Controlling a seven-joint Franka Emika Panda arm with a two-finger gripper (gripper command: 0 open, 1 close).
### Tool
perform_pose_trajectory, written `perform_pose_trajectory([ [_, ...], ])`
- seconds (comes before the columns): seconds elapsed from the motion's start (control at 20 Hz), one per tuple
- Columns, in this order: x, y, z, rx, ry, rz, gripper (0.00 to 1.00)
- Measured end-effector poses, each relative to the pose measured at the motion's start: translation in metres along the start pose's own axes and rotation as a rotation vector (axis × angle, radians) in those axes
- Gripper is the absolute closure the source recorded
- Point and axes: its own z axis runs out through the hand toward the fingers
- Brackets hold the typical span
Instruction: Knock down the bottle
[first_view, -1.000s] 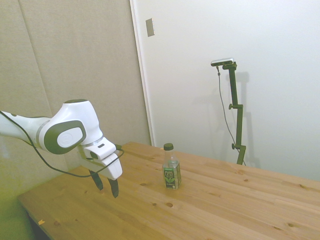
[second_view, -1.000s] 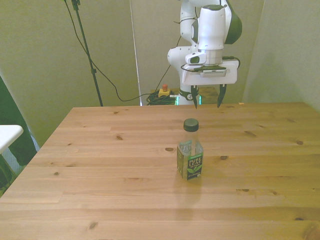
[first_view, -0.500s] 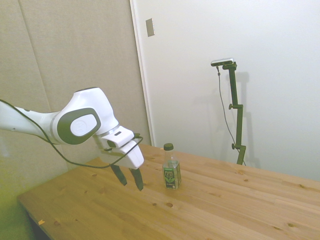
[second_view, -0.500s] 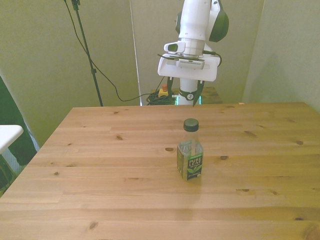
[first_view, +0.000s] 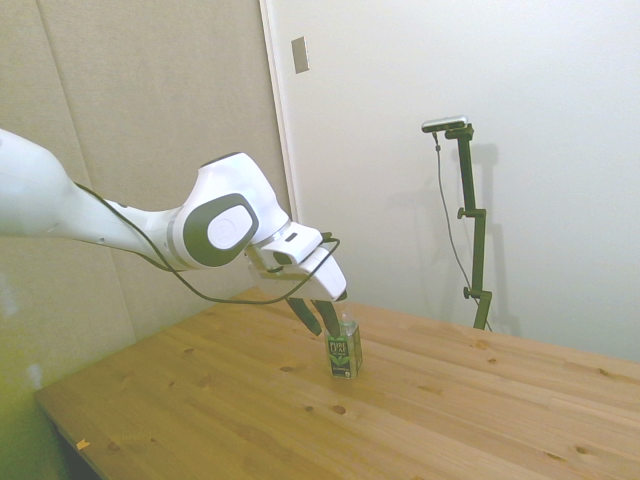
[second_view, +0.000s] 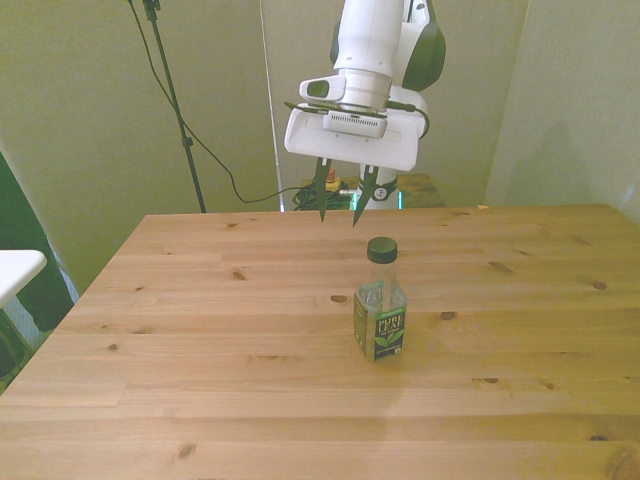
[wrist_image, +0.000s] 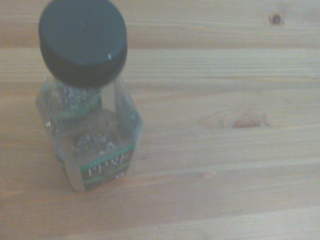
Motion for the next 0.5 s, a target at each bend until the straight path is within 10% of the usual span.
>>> perform_pose_trajectory([
  [0.5, 0.012, -0.061, 0.010, 0.026, 0.023, 0.064, 1.00],
])
